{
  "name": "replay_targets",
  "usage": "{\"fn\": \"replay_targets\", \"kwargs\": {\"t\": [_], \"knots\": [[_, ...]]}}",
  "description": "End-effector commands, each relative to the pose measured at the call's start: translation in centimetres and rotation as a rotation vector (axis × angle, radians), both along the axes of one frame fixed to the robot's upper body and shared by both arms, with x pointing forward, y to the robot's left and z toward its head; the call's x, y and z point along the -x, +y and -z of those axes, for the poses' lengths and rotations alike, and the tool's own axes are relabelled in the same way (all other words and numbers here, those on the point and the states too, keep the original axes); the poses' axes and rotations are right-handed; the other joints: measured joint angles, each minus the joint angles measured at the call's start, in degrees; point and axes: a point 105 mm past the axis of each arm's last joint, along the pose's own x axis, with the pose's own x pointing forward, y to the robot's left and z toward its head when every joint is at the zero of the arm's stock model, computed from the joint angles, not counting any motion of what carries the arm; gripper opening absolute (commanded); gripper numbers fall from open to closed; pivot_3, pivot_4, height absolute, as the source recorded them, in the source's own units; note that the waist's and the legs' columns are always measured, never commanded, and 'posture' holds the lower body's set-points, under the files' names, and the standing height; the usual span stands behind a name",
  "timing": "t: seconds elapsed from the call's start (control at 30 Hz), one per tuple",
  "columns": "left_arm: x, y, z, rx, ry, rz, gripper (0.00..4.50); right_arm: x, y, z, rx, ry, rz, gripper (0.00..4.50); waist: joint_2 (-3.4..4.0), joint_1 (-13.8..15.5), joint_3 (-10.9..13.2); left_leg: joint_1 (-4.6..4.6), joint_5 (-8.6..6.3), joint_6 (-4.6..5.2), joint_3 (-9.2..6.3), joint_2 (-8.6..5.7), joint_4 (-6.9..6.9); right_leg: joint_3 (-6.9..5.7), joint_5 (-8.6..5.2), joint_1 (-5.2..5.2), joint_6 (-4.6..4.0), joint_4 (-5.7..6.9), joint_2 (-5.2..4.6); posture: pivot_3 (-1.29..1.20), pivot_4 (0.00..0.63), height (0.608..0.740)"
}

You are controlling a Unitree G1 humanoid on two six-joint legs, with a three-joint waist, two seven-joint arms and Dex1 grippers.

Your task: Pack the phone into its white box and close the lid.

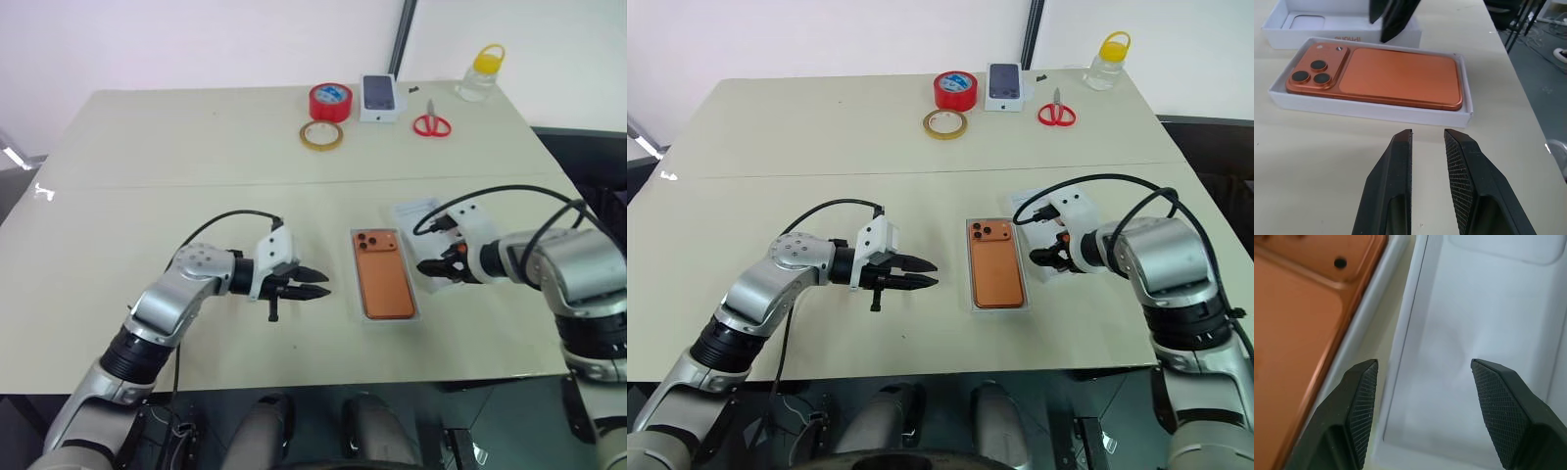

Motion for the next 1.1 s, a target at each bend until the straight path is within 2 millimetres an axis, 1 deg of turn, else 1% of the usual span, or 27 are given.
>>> {"fn": "replay_targets", "kwargs": {"t": [0.03, 0.07, 0.17, 0.2, 0.23, 0.27, 0.3, 0.33, 0.43, 0.5, 0.53, 0.57, 0.6, 0.63, 0.67, 0.7, 0.77, 0.8, 0.87, 0.9, 0.93, 1.0, 1.1], "knots": [[0.2, -0.3, -0.8, 0.014, -0.032, 0.029, 1.08, -1.3, 0.2, -1.0, 0.013, -0.03, 0.04, 3.15, 0.0, 0.0, 0.0, 0.0, 0.0, 0.0, 0.0, 0.0, 0.0, 0.01, 0.0, 0.0, 0.0, 0.0, 0.0, 0.0, 0.15, 0.74], [0.2, -0.3, -0.8, 0.015, -0.032, 0.029, 1.08, -1.6, 0.3, -1.0, 0.009, -0.02, 0.053, 3.15, 0.0, 0.03, 0.0, 0.0, 0.0, 0.0, 0.0, -0.01, 0.01, 0.01, 0.0, 0.0, 0.0, 0.0, 0.0, 0.0, 0.15, 0.74], [0.1, -0.4, -0.9, 0.02, -0.033, 0.024, 1.08, -1.9, 0.3, -0.9, 0.037, -0.001, 0.081, 2.4, 0.0, 0.04, 0.0, 0.0, 0.0, 0.0, 0.0, 0.0, 0.0, 0.0, 0.0, 0.0, 0.0, 0.0, 0.0, 0.0, 0.15, 0.74], [0.1, -0.4, -0.9, 0.024, -0.032, 0.019, 1.08, -2.0, 0.5, -0.8, 0.039, 0.008, 0.076, 1.87, 0.0, 0.04, 0.0, 0.0, 0.0, 0.0, 0.01, -0.01, 0.0, 0.01, 0.0, 0.0, 0.0, 0.0, 0.0, 0.0, 0.15, 0.74], [0.1, -0.4, -0.9, 0.026, -0.032, 0.016, 1.08, -2.0, 0.6, -0.8, 0.044, 0.011, 0.072, 1.45, 0.0, 0.04, 0.0, 0.0, 0.0, 0.0, 0.0, -0.01, 0.0, 0.01, 0.0, 0.0, 0.0, 0.0, 0.0, 0.0, 0.15, 0.74], [0.2, -0.3, -0.9, 0.027, -0.032, 0.014, 1.08, -2.0, 0.6, -0.8, 0.045, 0.013, 0.072, 0.88, 0.0, 0.05, 0.0, 0.0, 0.0, 0.0, 0.0, -0.01, 0.0, 0.0, 0.0, 0.0, 0.0, 0.0, 0.0, 0.0, 0.15, 0.74], [0.2, -0.3, -0.9, 0.028, -0.033, 0.012, 1.08, -2.1, 0.7, -0.9, 0.037, 0.014, 0.075, 0.41, 0.0, 0.04, 0.0, 0.0, 0.0, 0.0, 0.0, -0.02, 0.0, 0.01, 0.0, 0.0, 0.0, 0.0, -0.01, 0.0, 0.15, 0.74], [0.2, -0.3, -0.8, 0.029, -0.031, 0.008, 1.08, -2.2, 0.7, -1.0, 0.032, 0.012, 0.078, 0.1, 0.0, 0.03, 0.0, 0.0, 0.0, 0.0, 0.0, -0.01, 0.01, 0.01, 0.0, 0.0, 0.0, 0.0, -0.01, 0.0, 0.15, 0.74], [0.1, 0.0, -0.7, 0.032, -0.027, -0.018, 1.08, -3.1, 0.8, -2.5, -0.033, -0.03, 0.115, 0.1, 0.01, -0.25, 0.0, 0.0, 0.0, 0.0, 0.01, 0.0, 0.0, 0.01, 0.0, -0.01, 0.0, 0.01, 0.01, 0.0, 0.15, 0.74], [-0.4, 0.5, -0.7, 0.042, -0.031, -0.064, 1.08, -3.8, 0.8, -4.5, -0.087, -0.092, 0.144, 0.1, 0.04, -0.33, 0.01, 0.0, 0.0, 0.0, 0.0, 0.0, -0.02, 0.02, 0.0, -0.04, 0.0, 0.04, 0.02, 0.0, 0.15, 0.74], [-1.0, 1.0, -0.7, 0.045, -0.039, -0.104, 1.08, -4.1, 1.4, -5.9, -0.167, -0.128, 0.128, 0.1, 0.07, -0.32, 0.03, 0.0, 0.01, -0.01, 0.01, 0.0, -0.02, 0.03, 0.0, -0.06, 0.0, 0.06, 0.03, 0.0, 0.15, 0.74], [-1.3, 1.4, -0.7, 0.047, -0.045, -0.131, 1.08, -4.2, 1.9, -6.9, -0.223, -0.151, 0.112, 0.1, 0.07, -0.29, 0.03, -0.01, 0.01, -0.01, 0.02, 0.0, -0.01, 0.05, 0.0, -0.07, 0.0, 0.07, 0.02, 0.0, 0.15, 0.74], [-2.0, 2.0, -0.9, 0.056, -0.048, -0.172, 1.08, -4.1, 3.0, -8.2, -0.315, -0.18, 0.058, 0.1, 0.07, -0.3, 0.03, -0.01, 0.01, -0.01, 0.02, 0.0, -0.01, 0.05, 0.0, -0.08, 0.0, 0.07, 0.02, 0.0, 0.15, 0.74], [-3.1, 2.9, -1.4, 0.084, -0.054, -0.245, 1.08, -3.5, 4.8, -9.8, -0.463, -0.196, -0.044, 0.1, 0.07, -0.26, 0.03, -0.01, 0.01, -0.01, 0.02, 0.01, -0.01, 0.04, 0.0, -0.08, 0.0, 0.08, 0.04, 0.0, 0.15, 0.74], [-4.0, 3.8, -1.8, 0.109, -0.057, -0.305, 1.08, -2.8, 6.2, -11.0, -0.581, -0.201, -0.133, 0.1, 0.07, -0.25, 0.03, 0.0, 0.01, -0.01, 0.02, 0.01, -0.02, 0.03, 0.0, -0.07, 0.0, 0.08, 0.04, 0.0, 0.15, 0.74], [-4.6, 4.3, -2.0, 0.126, -0.058, -0.345, 1.08, -2.3, 7.0, -11.8, -0.659, -0.204, -0.191, 0.1, 0.07, -0.26, 0.03, 0.0, 0.01, -0.01, 0.01, 0.02, -0.02, 0.02, 0.0, -0.06, 0.0, 0.07, 0.05, 0.0, 0.15, 0.74], [-5.6, 5.5, -2.3, 0.144, -0.061, -0.407, 1.08, -1.1, 8.6, -12.0, -0.76, -0.174, -0.28, 0.1, 0.07, -0.16, 0.03, 0.0, 0.01, 0.0, 0.0, 0.03, -0.01, 0.01, 0.0, -0.04, 0.0, 0.06, 0.05, 0.0, 0.15, 0.74], [-6.2, 6.1, -2.5, 0.155, -0.071, -0.44, 1.08, -0.5, 9.9, -11.8, -0.862, -0.12, -0.328, 0.1, 0.05, -0.16, 0.02, 0.0, 0.01, 0.0, 0.01, 0.01, 0.0, 0.01, 0.0, -0.04, 0.0, 0.06, 0.03, 0.0, 0.15, 0.74], [-7.0, 6.9, -2.8, 0.163, -0.086, -0.472, 1.08, 0.4, 11.9, -11.7, -1.007, -0.046, -0.374, 0.1, 0.05, -0.21, 0.02, 0.0, 0.01, 0.0, 0.0, 0.02, 0.01, 0.01, 0.01, 0.0, 0.0, 0.05, 0.02, 0.0, 0.15, 0.74], [-7.2, 7.1, -3.1, 0.163, -0.097, -0.472, 1.08, 0.9, 12.8, -11.8, -1.076, -0.047, -0.358, 0.1, 0.04, -0.31, 0.02, 0.0, 0.01, 0.0, 0.02, 0.01, 0.01, 0.01, 0.01, -0.03, 0.0, 0.06, 0.01, 0.0, 0.15, 0.74], [-7.3, 7.1, -3.4, 0.164, -0.105, -0.463, 1.08, 1.3, 13.5, -11.6, -1.134, -0.021, -0.315, 0.1, 0.05, -0.34, 0.02, -0.01, 0.02, -0.01, 0.0, 0.02, 0.0, 0.0, 0.01, -0.03, -0.01, 0.08, 0.02, 0.0, 0.15, 0.74], [-7.3, 7.0, -3.9, 0.168, -0.12, -0.445, 1.08, 1.8, 14.5, -10.1, -1.204, 0.036, -0.201, 0.1, 0.04, -0.37, 0.02, -0.03, 0.02, 0.0, -0.01, 0.02, 0.0, -0.02, 0.01, -0.03, 0.0, 0.07, -0.02, 0.0, 0.15, 0.74], [-7.3, 6.7, -3.9, 0.154, -0.131, -0.419, 1.08, 2.4, 15.7, -8.0, -1.243, 0.065, -0.016, 0.1, 0.06, -0.74, 0.02, -0.07, 0.02, 0.02, 0.06, -0.01, 0.02, 0.05, 0.01, -0.07, 0.01, 0.07, -0.03, 0.0, 0.15, 0.74]]}}
